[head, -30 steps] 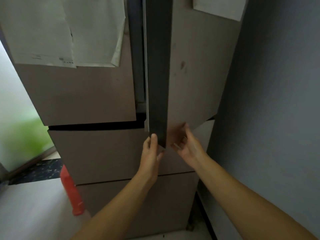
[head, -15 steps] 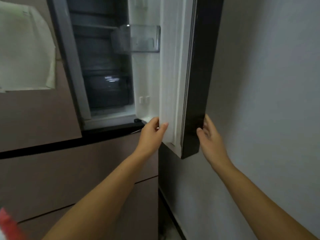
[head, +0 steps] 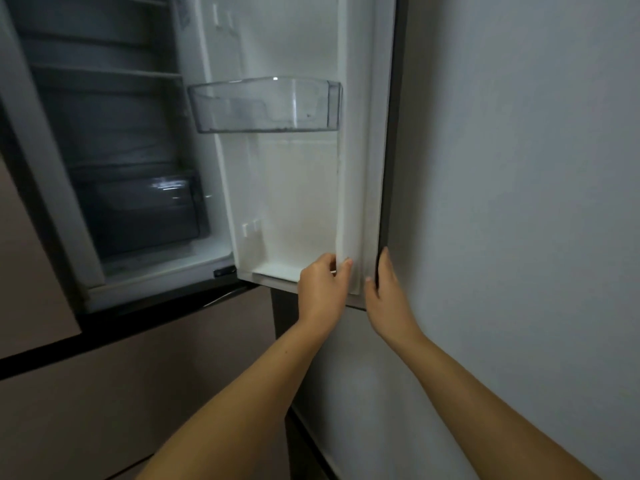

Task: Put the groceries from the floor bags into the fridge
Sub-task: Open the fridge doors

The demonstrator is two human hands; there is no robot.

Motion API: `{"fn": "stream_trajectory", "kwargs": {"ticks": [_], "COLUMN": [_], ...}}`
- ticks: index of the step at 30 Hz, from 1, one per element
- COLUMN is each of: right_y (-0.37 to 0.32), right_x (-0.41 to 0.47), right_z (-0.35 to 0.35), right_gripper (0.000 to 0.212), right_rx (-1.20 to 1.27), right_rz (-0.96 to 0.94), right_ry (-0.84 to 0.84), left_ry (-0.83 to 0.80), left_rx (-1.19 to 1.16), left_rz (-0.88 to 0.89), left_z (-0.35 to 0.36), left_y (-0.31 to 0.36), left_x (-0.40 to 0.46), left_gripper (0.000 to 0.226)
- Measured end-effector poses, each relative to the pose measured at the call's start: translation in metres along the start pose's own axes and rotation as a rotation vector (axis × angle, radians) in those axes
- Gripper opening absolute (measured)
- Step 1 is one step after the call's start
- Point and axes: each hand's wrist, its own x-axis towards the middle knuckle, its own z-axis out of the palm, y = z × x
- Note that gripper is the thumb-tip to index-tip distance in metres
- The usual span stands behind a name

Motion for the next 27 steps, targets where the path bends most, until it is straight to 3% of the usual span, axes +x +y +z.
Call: {"fn": "stream_trajectory", "kwargs": {"ticks": [4,7,11,14,19,21,24,27], "right_y": [0.006,-0.008,-0.06,-0.095,-0.134,-0.153,-0.189,-0.214], "right_x": [0.008,-0.01,-0.045,-0.054,-0.047,-0.034,-0.006,0.017], "right_z": [-0.01,-0.014,-0.003,0.042,0.176,0.226,0.287,0.335], "right_gripper": [0.06,0.058,0.041,0.027,0.024,0.026,0.035,0.044], "right_rx": [0.006,0.021,0.108,0.232,0.327,0.321,0.328,0.357], "right_rz": [-0.015,-0.074,-0.539,-0.715,-0.313,-0.246,-0.224,-0.184], "right_ry": [-0.019,0.113,0.264,0.057,-0.551,-0.596,-0.571,-0.521], "left_ry": [-0.018,-0.153,-0.189,-0.093,-0.018,-0.081,-0.203,-0.398], "left_rx": [-0.015,-0.018,0.139,0.435,0.926,1.186,1.548,1.804], "left_rz": [-0.025,-0.033,0.083,0.168,0.291,0.398,0.594,0.669], "left_z": [0.007,-0.002,-0.067,-0.148,-0.285,-0.326,-0.365,-0.38], "left_y": [0.002,0.004,-0.015,-0.044,-0.081,-0.092,-0.108,-0.114], "left_x": [0.004,0.003,0.001,-0.001,0.011,0.03,0.066,0.093], "left_gripper": [0.027,0.028,0.031,0.025,0.027,0.033,0.021,0.026]}}
